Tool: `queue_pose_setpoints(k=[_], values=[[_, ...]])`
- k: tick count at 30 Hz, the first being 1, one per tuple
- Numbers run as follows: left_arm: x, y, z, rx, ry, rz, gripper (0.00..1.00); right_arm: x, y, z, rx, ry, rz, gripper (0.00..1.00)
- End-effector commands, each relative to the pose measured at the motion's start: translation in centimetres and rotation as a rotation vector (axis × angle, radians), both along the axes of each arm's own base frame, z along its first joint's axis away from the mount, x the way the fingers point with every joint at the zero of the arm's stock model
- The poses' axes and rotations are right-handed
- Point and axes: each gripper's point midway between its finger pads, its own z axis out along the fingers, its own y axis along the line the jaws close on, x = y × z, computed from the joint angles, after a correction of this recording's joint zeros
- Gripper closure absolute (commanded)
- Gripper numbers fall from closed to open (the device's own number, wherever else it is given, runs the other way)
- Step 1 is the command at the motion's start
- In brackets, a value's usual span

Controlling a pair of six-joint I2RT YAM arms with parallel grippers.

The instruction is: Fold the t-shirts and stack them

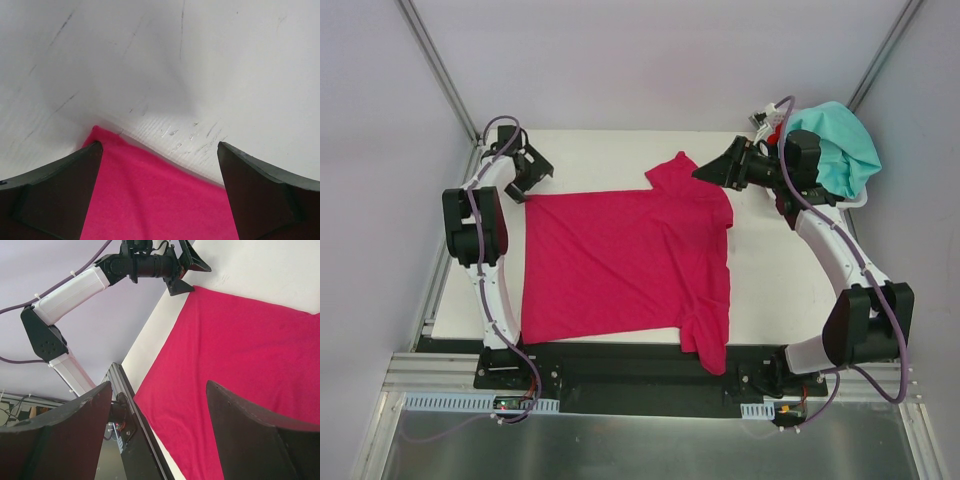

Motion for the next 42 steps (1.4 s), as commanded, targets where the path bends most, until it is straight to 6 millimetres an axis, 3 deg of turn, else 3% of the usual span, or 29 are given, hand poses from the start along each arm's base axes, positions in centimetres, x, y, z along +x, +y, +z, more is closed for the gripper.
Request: queue_pose_setpoints(k=[1,6,9,12,15,17,18,19,20,24,26,30,34,35,36,37,38,40,42], values=[[0.1,2.0,1.5,0.027,0.0,0.014,0.01,0.3,0.4,2.0,0.011,-0.093,0.03,0.21],[0.0,1.7,3.5,0.006,-0.036,0.012,0.01,1.8,0.6,0.5,0.007,-0.064,0.027,0.21],[0.3,1.5,5.5,0.002,-0.073,0.002,0.01,3.9,0.6,-0.3,0.009,-0.05,0.038,0.21],[0.1,-0.4,8.5,-0.016,-0.121,-0.035,0.01,6.5,0.9,-0.5,0.031,-0.041,0.065,0.21],[-0.9,-4.3,10.7,-0.075,-0.152,-0.116,0.01,8.5,1.3,-0.8,0.06,-0.012,0.083,0.21],[-2.0,-7.2,10.4,-0.127,-0.134,-0.181,0.01,10.6,1.3,-2.1,0.081,0.0,0.084,0.21],[-2.7,-7.2,9.3,-0.128,-0.103,-0.176,0.01,11.2,1.3,-2.3,0.105,0.032,0.077,0.21],[-3.3,-8.5,8.9,-0.127,-0.087,-0.2,0.01,12.5,1.0,-4.3,0.119,0.084,0.06,0.21],[-3.9,-9.5,8.5,-0.128,-0.076,-0.217,0.01,13.1,0.8,-4.4,0.14,0.055,0.069,0.21],[-6.1,-11.0,6.2,-0.152,-0.005,-0.244,0.01,16.0,0.0,-7.3,0.268,0.156,0.055,0.21],[-6.7,-11.3,6.1,-0.157,-0.004,-0.243,0.01,17.2,-0.7,-8.5,0.35,0.21,0.044,0.21],[-7.8,-11.6,5.8,-0.159,0.008,-0.25,0.01,17.0,-1.1,-10.1,0.384,0.266,0.026,0.21],[-8.3,-11.2,5.7,-0.138,0.011,-0.25,0.01,15.7,-1.3,-11.5,0.289,0.285,-0.008,0.21],[-8.4,-11.1,5.6,-0.131,0.014,-0.247,0.01,15.3,-1.4,-14.3,0.191,0.319,-0.039,0.21],[-8.7,-11.0,5.3,-0.122,0.023,-0.246,0.01,14.7,-1.6,-13.2,0.135,0.29,-0.051,0.21],[-8.8,-10.9,5.2,-0.118,0.023,-0.242,0.01,14.2,-1.2,-13.6,0.071,0.286,-0.049,0.21],[-8.9,-10.9,5.1,-0.12,0.028,-0.243,0.01,13.0,-1.7,-16.0,-0.059,0.332,-0.059,0.21],[-8.9,-10.9,4.8,-0.111,0.034,-0.242,0.01,12.7,-1.1,-15.3,-0.126,0.317,-0.057,0.21],[-8.9,-10.8,4.5,-0.096,0.038,-0.245,0.01,11.6,-1.0,-16.6,-0.242,0.344,-0.052,0.21]])
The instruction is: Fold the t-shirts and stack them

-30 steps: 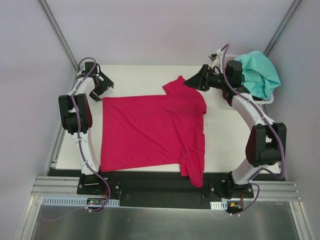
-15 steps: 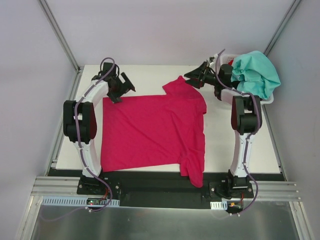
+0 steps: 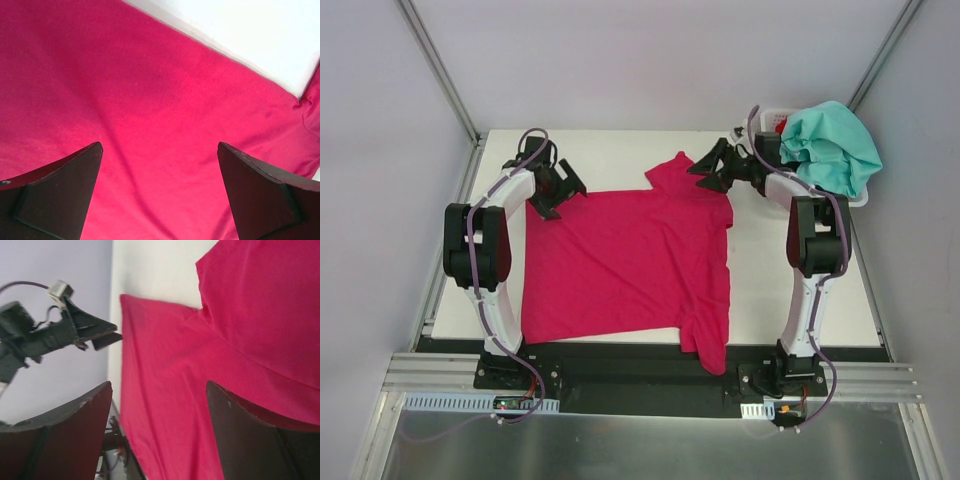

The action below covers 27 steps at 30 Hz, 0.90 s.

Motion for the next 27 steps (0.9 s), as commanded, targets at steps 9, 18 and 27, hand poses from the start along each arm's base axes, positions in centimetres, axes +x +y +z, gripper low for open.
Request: queue_pose_setpoints(k=[9,18,27], values=[[-0.3,2.6,0.4,0.172,-0.007,0.022,0.01,-5.2,-3.2,-4.5,-0.929,0.058,0.079,0.2],[-0.1,4.1,0.0,0.272,0.012,0.036,0.01,-5.3,-7.3,-4.1,-1.283,0.065,0.005,0.19],[-3.3,2.9,0.7,0.303,0.033,0.011,0.01,-9.5,-7.2,-3.9,-1.379,0.071,0.029,0.18]])
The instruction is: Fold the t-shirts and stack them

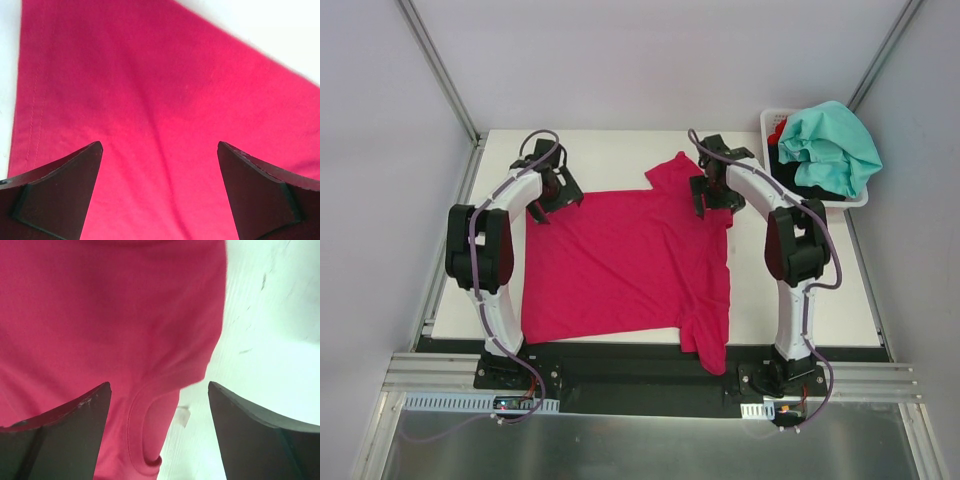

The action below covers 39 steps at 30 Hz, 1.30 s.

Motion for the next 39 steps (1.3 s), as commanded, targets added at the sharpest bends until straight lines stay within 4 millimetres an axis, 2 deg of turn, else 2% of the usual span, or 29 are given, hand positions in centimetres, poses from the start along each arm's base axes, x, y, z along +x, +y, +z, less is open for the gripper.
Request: queue_pose_setpoints(k=[1,2,5,8,11,14,15,16,17,18,19,21,22,23,26,29,34,39], values=[[-2.5,-0.2,1.6,0.028,0.005,-0.014,0.01,-3.0,-0.1,2.0,-0.058,-0.012,0.018,0.18],[-3.3,-0.5,1.2,0.016,0.021,-0.012,0.01,-3.7,-0.1,1.7,-0.053,-0.001,0.021,0.18],[-4.0,-1.5,1.7,0.006,0.011,-0.03,0.01,-4.4,0.3,1.2,-0.014,0.012,0.024,0.18],[-4.7,-3.1,2.0,0.005,0.004,-0.07,0.01,-4.9,1.2,1.5,0.053,0.006,0.03,0.19],[-5.6,-4.9,2.0,-0.001,0.007,-0.108,0.01,-6.5,2.0,2.6,0.146,-0.009,0.034,0.2],[-7.3,-6.6,1.8,-0.003,0.02,-0.151,0.01,-8.9,2.1,3.3,0.217,-0.012,0.028,0.2],[-7.7,-6.9,2.1,-0.007,0.013,-0.158,0.01,-10.6,1.5,2.3,0.206,0.019,0.02,0.2],[-8.4,-7.7,2.1,-0.012,0.017,-0.18,0.01,-11.4,1.9,4.0,0.256,-0.017,0.034,0.2],[-9.3,-7.8,1.8,-0.008,0.032,-0.189,0.01,-12.5,1.8,4.0,0.272,-0.01,0.027,0.2],[-9.8,-7.9,2.3,-0.013,0.021,-0.193,0.01,-13.3,1.8,4.3,0.291,-0.016,0.028,0.2],[-10.5,-8.2,2.2,-0.021,0.027,-0.202,0.01,-14.9,1.5,4.5,0.315,-0.013,0.037,0.2],[-12.0,-8.4,1.8,-0.022,0.04,-0.218,0.01,-16.5,1.6,4.8,0.359,-0.011,0.016,0.21],[-12.5,-8.5,1.7,-0.022,0.046,-0.221,0.01,-18.0,1.5,3.8,0.374,0.023,0.012,0.21],[-13.4,-8.4,1.1,-0.016,0.066,-0.228,0.01,-18.5,1.6,4.6,0.408,-0.003,0.017,0.22],[-14.3,-8.5,0.5,-0.012,0.081,-0.234,0.01,-20.4,2.4,3.9,0.491,0.017,0.018,0.23],[-14.7,-8.8,0.8,-0.014,0.072,-0.245,0.01,-20.8,3.3,3.7,0.556,0.026,0.017,0.24],[-14.3,-8.9,2.4,-0.014,0.039,-0.257,0.01,-20.0,3.8,3.1,0.585,0.034,0.011,0.25],[-14.2,-8.7,2.7,-0.002,0.042,-0.256,0.01,-19.3,3.4,2.4,0.554,0.042,0.017,0.25]])
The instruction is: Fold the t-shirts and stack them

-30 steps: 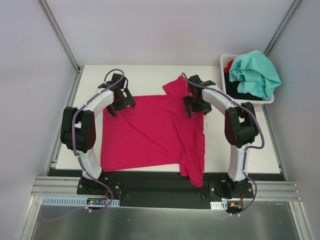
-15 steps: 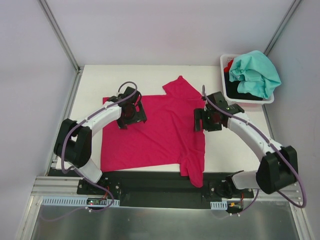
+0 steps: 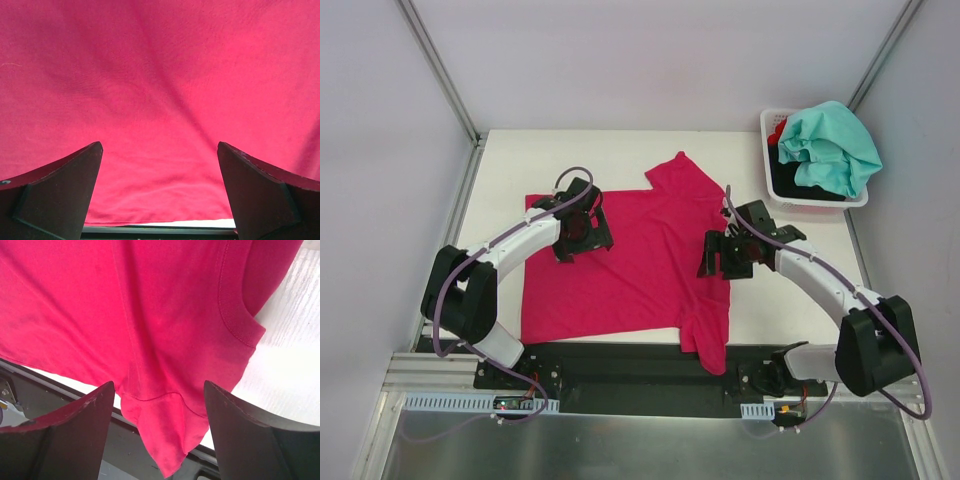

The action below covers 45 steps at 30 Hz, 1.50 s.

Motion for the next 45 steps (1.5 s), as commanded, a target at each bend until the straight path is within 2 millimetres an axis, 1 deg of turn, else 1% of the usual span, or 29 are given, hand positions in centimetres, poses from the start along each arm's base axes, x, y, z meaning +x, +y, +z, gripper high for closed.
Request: queue_pose_setpoints(k=[1,5,9,11,13,15,18,21,25,27,28,30,31,32,37,41,42,45], values=[[0.0,0.1,1.8,0.004,-0.03,0.001,0.01,1.4,0.0,0.0,-0.002,-0.018,-0.008,0.25],[-0.1,0.0,1.6,0.003,-0.025,0.002,0.01,1.5,-2.8,-1.4,-0.083,0.009,-0.056,0.25],[0.0,0.0,1.5,0.005,-0.021,0.002,0.01,1.5,-5.1,-1.3,-0.163,-0.006,-0.088,0.25],[0.1,-0.1,1.5,0.005,-0.019,0.0,0.01,1.3,-5.9,-1.6,-0.183,0.006,-0.099,0.25],[0.1,-0.2,1.4,0.004,-0.015,-0.003,0.01,1.0,-6.1,-2.1,-0.188,0.022,-0.102,0.25],[0.0,-0.2,1.4,0.005,-0.015,-0.004,0.01,0.5,-6.1,-3.0,-0.179,0.046,-0.096,0.25],[0.0,-0.2,1.4,0.007,-0.018,-0.003,0.01,-0.2,-5.4,-3.9,-0.136,0.075,-0.096,0.24],[-0.1,-0.1,1.4,0.008,-0.015,-0.005,0.01,-0.4,-5.0,-4.2,-0.121,0.083,-0.096,0.25],[-0.1,-0.2,1.4,0.005,-0.017,-0.005,0.01,-0.7,-4.5,-4.5,-0.098,0.096,-0.082,0.29],[-0.1,-0.1,1.5,0.006,-0.019,-0.005,0.01,-0.6,-4.1,-4.4,-0.081,0.093,-0.079,0.32],[-0.1,-0.2,1.5,0.003,-0.019,-0.004,0.01,-0.6,-3.9,-4.5,-0.077,0.098,-0.08,0.37],[-0.1,-0.2,1.5,0.003,-0.017,-0.006,0.01,-0.5,-3.4,-4.6,-0.061,0.1,-0.074,0.41],[-0.2,-0.2,1.4,0.005,-0.013,-0.006,0.01,-0.5,-3.2,-4.5,-0.055,0.101,-0.068,0.46],[-0.1,-0.2,1.5,0.003,-0.017,-0.006,0.01,-0.5,-3.0,-4.6,-0.052,0.103,-0.063,0.48],[-0.3,0.0,1.4,0.008,-0.017,-0.004,0.01,-0.7,-2.5,-4.5,-0.04,0.104,-0.056,0.48],[-0.4,0.0,1.3,0.009,-0.013,-0.006,0.01,-1.0,-2.6,-5.2,-0.045,0.11,-0.05,0.49],[-0.4,0.0,1.3,0.009,-0.013,-0.006,0.01,-1.2,-2.7,-5.6,-0.05,0.124,-0.05,0.5],[-0.3,0.0,1.2,0.011,-0.012,-0.009,0.01,-1.2,-2.3,-6.1,-0.033,0.135,-0.05,0.63]])
